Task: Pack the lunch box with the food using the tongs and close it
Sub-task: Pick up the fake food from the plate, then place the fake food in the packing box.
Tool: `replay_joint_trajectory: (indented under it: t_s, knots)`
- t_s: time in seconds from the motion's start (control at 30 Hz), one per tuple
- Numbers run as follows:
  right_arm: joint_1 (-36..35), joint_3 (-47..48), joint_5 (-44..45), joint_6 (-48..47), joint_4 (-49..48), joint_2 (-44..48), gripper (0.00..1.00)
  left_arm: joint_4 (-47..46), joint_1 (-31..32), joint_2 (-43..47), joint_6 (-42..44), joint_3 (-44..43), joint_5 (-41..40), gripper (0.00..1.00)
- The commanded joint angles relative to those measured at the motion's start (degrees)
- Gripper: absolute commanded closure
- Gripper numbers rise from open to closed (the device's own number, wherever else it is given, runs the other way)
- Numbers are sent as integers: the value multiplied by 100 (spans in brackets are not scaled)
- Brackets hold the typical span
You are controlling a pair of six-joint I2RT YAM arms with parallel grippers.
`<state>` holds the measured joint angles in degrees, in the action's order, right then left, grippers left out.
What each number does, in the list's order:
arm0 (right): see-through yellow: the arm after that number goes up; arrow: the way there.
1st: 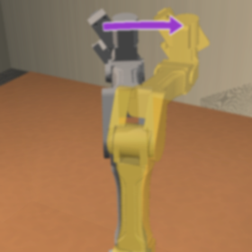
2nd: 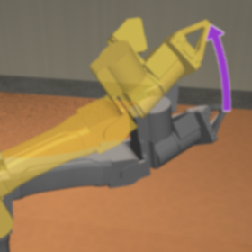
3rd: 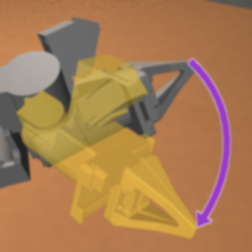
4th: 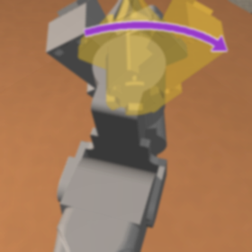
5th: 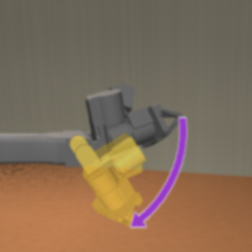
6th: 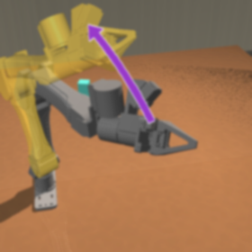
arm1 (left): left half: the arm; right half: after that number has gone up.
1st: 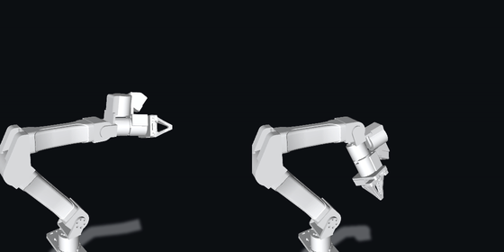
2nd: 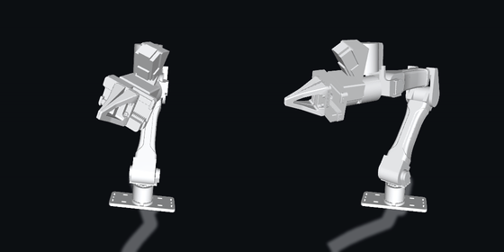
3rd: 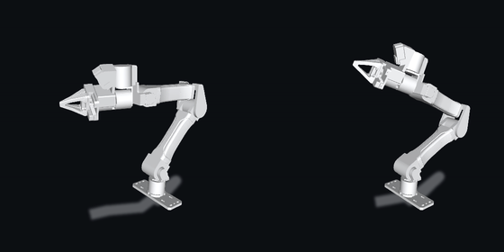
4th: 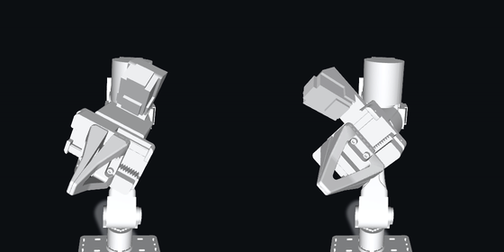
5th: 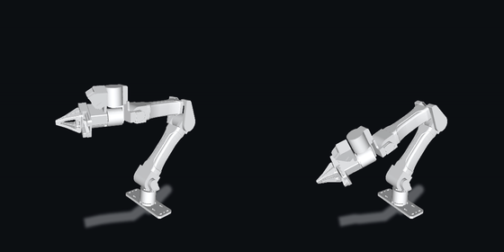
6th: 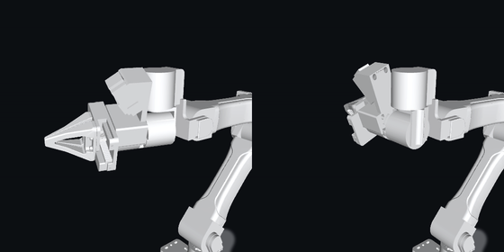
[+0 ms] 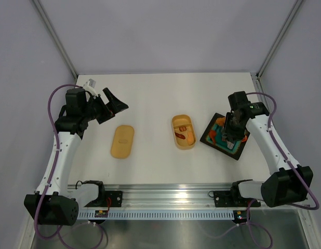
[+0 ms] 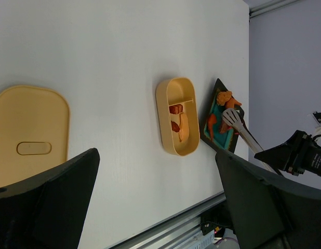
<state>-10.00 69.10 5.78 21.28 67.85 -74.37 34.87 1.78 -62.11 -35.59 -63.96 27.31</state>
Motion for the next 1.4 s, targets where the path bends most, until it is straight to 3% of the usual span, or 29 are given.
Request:
replay_joint_trajectory:
  t_s: [0.0, 0.4, 0.77, 1.13, 1.37]
  knots:
    - [42, 288, 178, 69, 184, 247, 61, -262, -29, 6, 61, 51, 152, 1]
    - [42, 762, 116, 113, 430, 361, 63, -270, -29, -12, 61, 42, 152, 1]
    - [-63, 1334, -490, 297, 378, 415, 66, -306, -20, -38, 26, 42, 152, 1]
    - [-1591, 1721, -525, 1018, -377, -402, 66, -201, -20, 32, 79, 16, 117, 1]
    - [-1944, 1660, -700, 1544, -1080, -921, 66, -165, -29, 41, 105, -11, 99, 1]
